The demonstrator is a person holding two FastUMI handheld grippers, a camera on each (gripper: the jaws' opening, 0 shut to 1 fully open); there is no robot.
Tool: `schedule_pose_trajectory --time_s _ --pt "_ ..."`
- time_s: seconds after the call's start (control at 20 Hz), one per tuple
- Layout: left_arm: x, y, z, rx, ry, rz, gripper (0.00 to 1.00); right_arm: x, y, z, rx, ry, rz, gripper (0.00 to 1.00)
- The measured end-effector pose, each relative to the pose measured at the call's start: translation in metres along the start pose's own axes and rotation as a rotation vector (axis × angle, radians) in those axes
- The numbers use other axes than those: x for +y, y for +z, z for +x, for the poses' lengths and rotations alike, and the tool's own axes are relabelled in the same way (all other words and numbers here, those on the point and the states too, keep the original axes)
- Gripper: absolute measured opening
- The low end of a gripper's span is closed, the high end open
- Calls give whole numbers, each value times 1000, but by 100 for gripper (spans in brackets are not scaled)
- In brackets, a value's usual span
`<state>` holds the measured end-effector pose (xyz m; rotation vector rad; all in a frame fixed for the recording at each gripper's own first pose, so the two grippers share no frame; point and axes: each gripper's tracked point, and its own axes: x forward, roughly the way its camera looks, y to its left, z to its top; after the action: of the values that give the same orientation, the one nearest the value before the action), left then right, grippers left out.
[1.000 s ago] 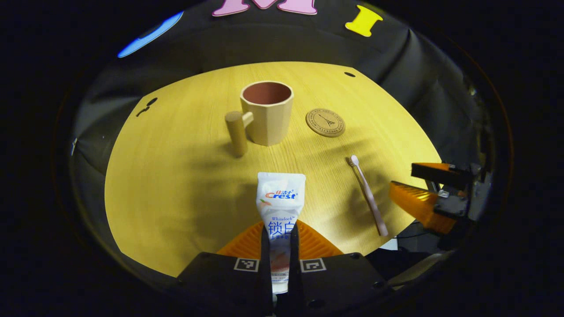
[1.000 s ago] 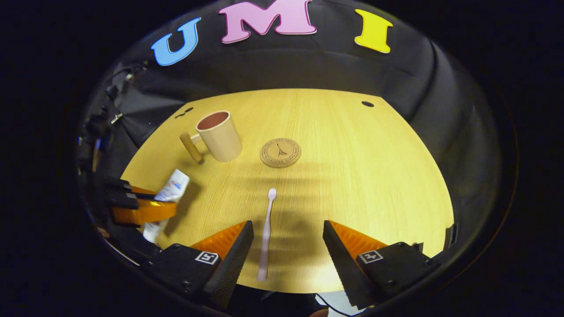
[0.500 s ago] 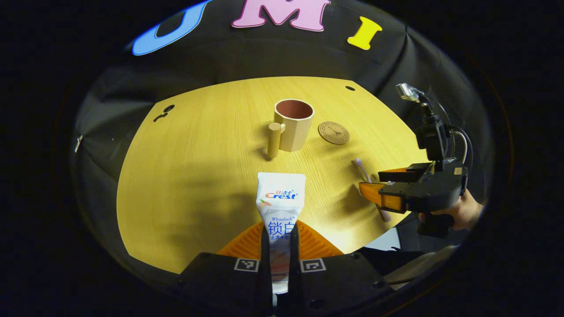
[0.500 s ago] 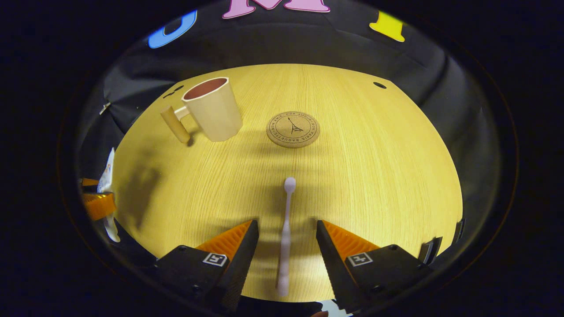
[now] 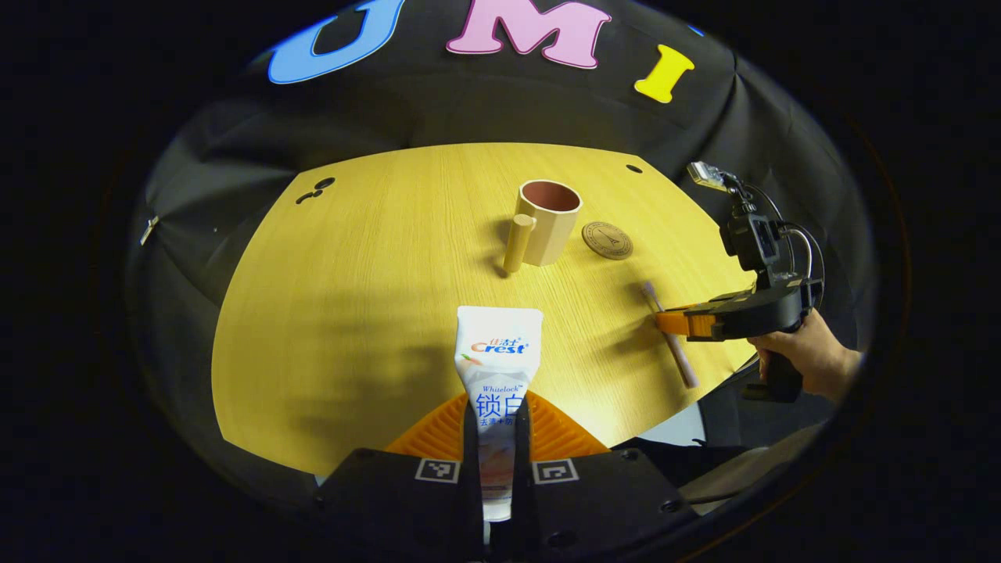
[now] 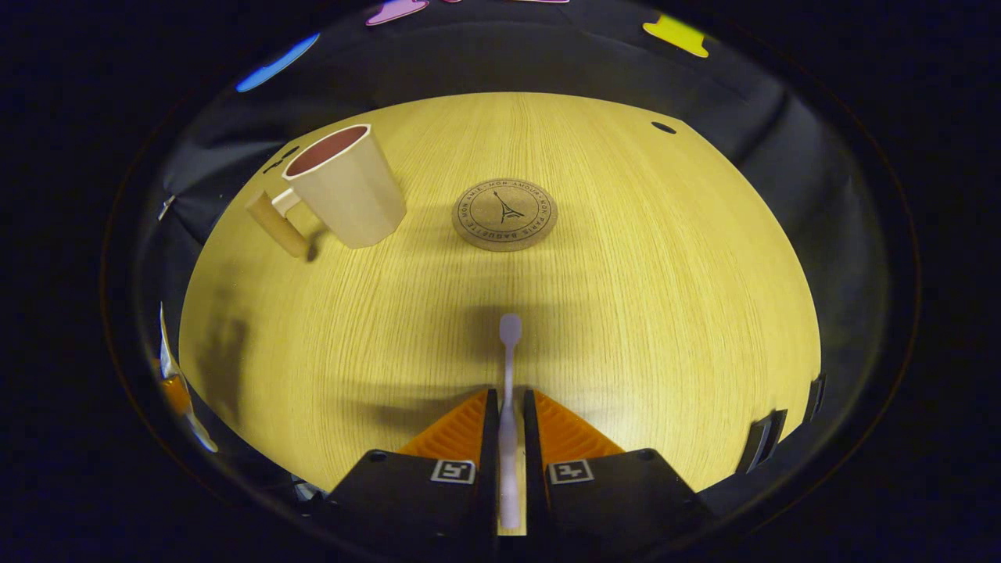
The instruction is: Put the toothbrush and toothpaste on the desktop into the cup, then pick up the cup and place it on the coaster on the desktop.
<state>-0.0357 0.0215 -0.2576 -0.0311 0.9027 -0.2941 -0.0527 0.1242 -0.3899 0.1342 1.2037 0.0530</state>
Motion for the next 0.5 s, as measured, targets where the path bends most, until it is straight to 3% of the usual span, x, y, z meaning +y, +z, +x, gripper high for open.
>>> schedule_pose_trajectory --time_s 0.05,0.25,0.5 --pt "-2 1 0 -9 -2 -13 19 1 0 -1 -4 -8 -4 10" --pt "-14 18 -3 -78 -34 -69 19 5 2 -6 -35 19 -13 7" --pt "-33 63 -18 -226 -98 -116 18 1 31 -31 -223 127 71 5"
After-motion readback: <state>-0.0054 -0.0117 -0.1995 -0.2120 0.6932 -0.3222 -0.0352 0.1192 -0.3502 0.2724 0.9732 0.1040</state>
